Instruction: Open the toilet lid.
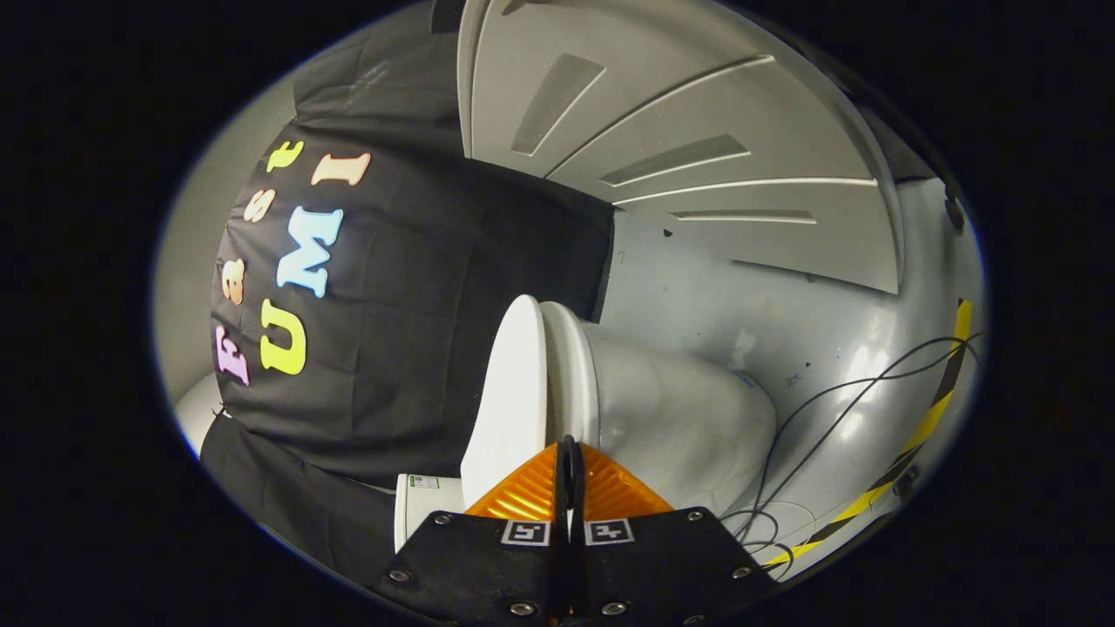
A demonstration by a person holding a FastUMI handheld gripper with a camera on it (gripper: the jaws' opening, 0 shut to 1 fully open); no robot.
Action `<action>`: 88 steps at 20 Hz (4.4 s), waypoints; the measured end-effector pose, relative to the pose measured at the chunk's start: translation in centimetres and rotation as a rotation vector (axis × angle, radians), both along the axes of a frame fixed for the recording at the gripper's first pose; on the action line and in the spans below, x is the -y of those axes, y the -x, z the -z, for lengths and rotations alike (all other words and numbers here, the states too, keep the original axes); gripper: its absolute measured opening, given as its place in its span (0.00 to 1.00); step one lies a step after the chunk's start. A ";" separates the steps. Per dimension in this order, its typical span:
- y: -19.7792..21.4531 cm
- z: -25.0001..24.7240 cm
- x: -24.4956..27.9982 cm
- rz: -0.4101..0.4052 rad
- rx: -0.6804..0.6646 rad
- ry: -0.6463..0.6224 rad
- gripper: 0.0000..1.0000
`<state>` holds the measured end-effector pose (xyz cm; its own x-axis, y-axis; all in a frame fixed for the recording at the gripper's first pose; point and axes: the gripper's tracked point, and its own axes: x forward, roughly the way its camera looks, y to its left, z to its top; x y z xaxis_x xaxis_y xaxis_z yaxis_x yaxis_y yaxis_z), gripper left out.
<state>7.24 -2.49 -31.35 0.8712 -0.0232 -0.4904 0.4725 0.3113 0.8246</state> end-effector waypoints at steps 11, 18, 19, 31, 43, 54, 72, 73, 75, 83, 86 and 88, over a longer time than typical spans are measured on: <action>-1.0 -6.2 -0.2 -0.014 0.050 0.057 0.00; -1.6 -10.6 -1.5 -0.039 0.104 0.090 0.00; -1.8 -11.3 -1.7 -0.043 0.113 0.096 0.00; -3.6 -19.6 -6.1 -0.145 0.196 0.221 0.00; -5.3 -25.2 -11.2 -0.224 0.240 0.347 0.00; -6.6 -29.9 -17.5 -0.317 0.324 0.455 0.00; -8.8 -33.8 -29.0 -0.469 0.424 0.559 0.01; -8.8 -33.9 -29.5 -0.474 0.425 0.571 0.01; -8.9 -33.9 -30.7 -0.491 0.425 0.588 0.01; -9.4 -33.6 -35.8 -0.558 0.440 0.675 0.01; -9.7 -33.4 -38.0 -0.581 0.441 0.706 0.01; -10.0 -33.2 -39.4 -0.599 0.450 0.726 0.01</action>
<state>17.22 36.95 1.86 0.9362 0.3136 -0.1589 -0.2273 0.8848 0.4068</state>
